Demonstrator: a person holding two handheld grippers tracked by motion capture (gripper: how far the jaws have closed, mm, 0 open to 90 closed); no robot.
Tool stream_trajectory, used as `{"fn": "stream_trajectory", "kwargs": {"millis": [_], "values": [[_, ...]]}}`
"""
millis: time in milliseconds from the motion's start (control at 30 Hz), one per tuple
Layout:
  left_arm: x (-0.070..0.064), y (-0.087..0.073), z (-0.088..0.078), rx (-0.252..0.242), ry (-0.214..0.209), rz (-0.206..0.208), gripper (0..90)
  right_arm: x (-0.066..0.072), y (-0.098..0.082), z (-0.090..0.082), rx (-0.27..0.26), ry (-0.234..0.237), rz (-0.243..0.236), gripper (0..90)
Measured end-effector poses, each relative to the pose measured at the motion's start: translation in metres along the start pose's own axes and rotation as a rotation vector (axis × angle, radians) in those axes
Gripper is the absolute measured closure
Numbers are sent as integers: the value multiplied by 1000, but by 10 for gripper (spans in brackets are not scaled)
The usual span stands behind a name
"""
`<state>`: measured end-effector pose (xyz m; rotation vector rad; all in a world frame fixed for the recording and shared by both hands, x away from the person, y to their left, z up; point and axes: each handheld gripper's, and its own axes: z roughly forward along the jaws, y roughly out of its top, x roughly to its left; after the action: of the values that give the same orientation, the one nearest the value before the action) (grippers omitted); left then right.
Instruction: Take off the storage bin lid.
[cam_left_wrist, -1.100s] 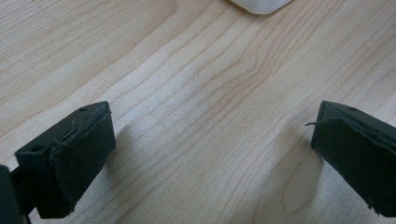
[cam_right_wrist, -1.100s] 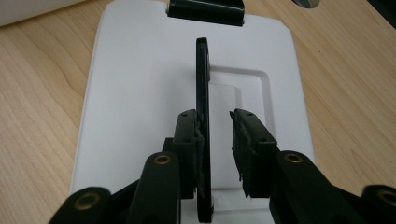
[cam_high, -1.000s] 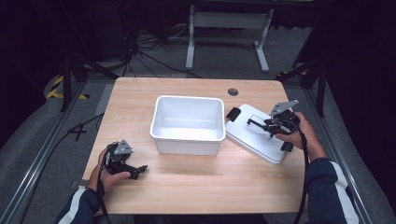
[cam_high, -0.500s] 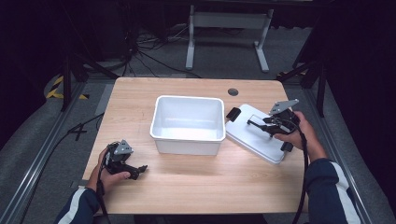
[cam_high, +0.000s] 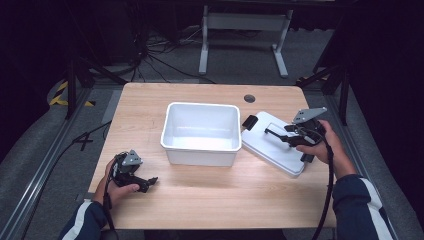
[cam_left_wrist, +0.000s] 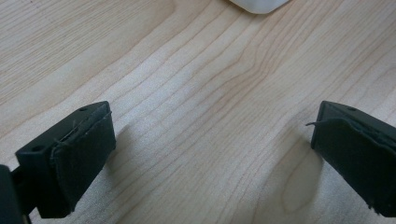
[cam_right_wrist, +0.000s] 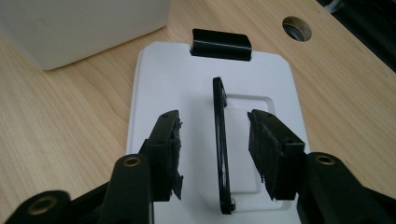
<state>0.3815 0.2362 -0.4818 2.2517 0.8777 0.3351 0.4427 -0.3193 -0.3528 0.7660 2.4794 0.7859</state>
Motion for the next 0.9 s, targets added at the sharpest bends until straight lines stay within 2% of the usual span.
{"fn": "stream_trajectory", "kwargs": {"millis": [267,333,467,900], "values": [[-1,-1,1,-11,2,-10,3,9,1,-13,-10,-33,9,448],[-1,-1,1,-11,2,-10,3,12,-1,-20,-24,-45,32,398],[-1,-1,1,-11,1,-11,3,14,-5,-25,-34,-61,35,376],[-1,-1,1,-11,2,-10,3,25,-32,-46,-57,-103,57,288]]}}
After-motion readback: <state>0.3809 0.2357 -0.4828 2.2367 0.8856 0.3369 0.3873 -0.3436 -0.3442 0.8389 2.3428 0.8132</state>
